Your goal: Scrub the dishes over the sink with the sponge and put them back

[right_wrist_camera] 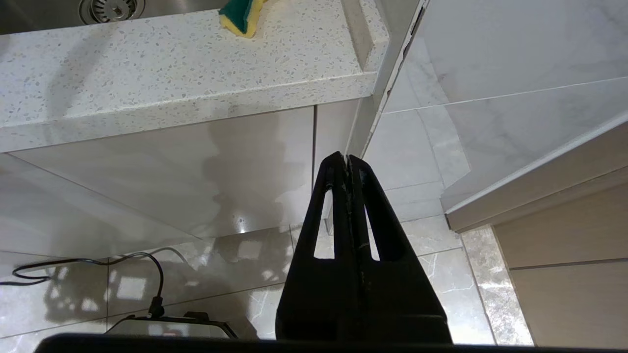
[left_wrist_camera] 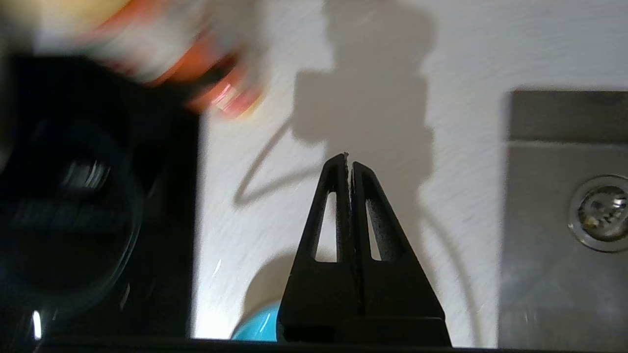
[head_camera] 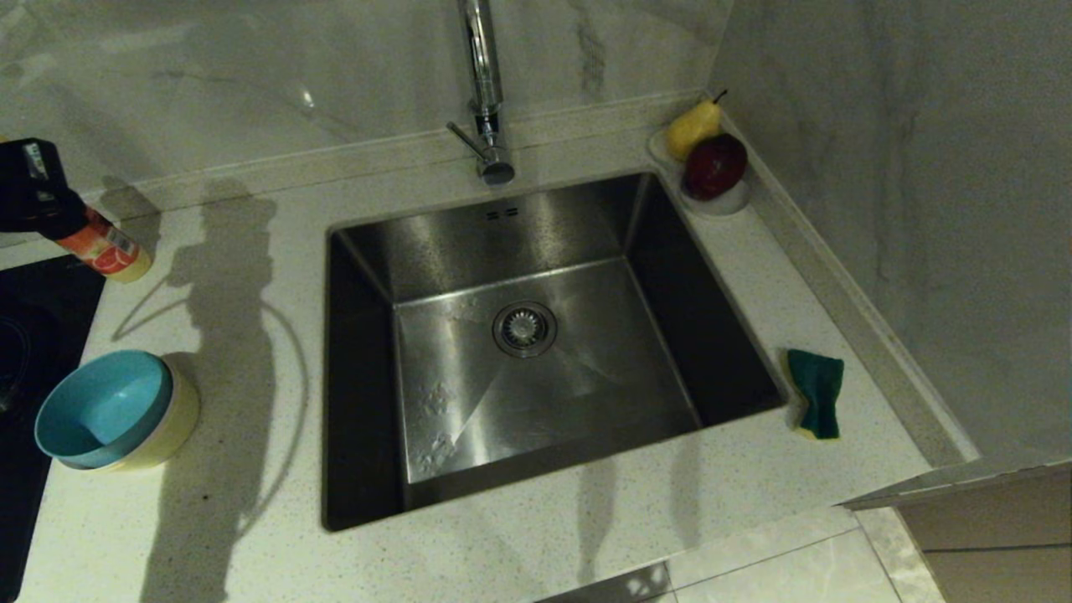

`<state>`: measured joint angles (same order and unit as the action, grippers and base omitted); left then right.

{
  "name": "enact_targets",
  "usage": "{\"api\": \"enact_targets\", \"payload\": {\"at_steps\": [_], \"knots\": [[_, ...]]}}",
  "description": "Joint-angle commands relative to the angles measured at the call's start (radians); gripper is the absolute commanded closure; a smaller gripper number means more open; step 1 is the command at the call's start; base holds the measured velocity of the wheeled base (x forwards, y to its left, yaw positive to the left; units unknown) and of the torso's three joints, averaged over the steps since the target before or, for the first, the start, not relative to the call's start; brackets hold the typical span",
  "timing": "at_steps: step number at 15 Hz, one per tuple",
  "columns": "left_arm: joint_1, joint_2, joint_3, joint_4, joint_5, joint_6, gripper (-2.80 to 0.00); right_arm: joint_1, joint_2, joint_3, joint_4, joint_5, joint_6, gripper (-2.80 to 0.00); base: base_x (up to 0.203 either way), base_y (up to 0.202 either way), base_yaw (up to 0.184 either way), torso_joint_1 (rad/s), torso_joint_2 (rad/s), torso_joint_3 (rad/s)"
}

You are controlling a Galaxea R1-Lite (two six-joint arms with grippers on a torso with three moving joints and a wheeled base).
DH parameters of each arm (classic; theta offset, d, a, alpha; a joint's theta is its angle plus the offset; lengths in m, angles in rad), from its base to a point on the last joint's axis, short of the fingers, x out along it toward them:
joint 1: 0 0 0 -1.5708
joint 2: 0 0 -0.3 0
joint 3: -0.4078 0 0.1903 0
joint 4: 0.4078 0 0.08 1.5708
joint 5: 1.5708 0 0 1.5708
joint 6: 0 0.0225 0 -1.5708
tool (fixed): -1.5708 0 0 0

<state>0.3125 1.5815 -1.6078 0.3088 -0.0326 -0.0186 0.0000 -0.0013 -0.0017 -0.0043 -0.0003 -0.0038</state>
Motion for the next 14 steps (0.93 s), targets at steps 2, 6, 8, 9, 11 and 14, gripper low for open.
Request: {"api": "enact_targets", "payload": {"at_steps": [2,6,8,9,11,14], "knots": [[-0.146,0.018,0.027,-0.091,0.005,0.039,0.00,0.000,0.001,0.000,-0.002,0.000,-0.001,0.00,0.000,0.000,0.000,0.000,0.00,0.000],[-0.341,-0.157,0.148,-0.112,0.039,0.054,0.00,0.000,0.001,0.000,0.000,0.000,-0.001,0.00,0.000,0.000,0.000,0.000,0.00,0.000],[-0.386,-0.313,0.252,-0.113,0.040,0.056,0.00,0.000,0.001,0.000,0.000,0.000,-0.001,0.00,0.000,0.000,0.000,0.000,0.00,0.000],[-0.400,-0.408,0.314,-0.114,0.040,0.053,0.00,0.000,0.001,0.000,0.000,0.000,-0.001,0.00,0.000,0.000,0.000,0.000,0.00,0.000],[-0.414,-0.605,0.444,-0.114,0.044,0.048,0.00,0.000,0.001,0.000,0.000,0.000,-0.001,0.00,0.000,0.000,0.000,0.000,0.00,0.000],[-0.423,-0.926,0.633,-0.105,0.053,0.046,0.00,0.000,0.001,0.000,0.000,0.000,-0.001,0.00,0.000,0.000,0.000,0.000,0.00,0.000]]}}
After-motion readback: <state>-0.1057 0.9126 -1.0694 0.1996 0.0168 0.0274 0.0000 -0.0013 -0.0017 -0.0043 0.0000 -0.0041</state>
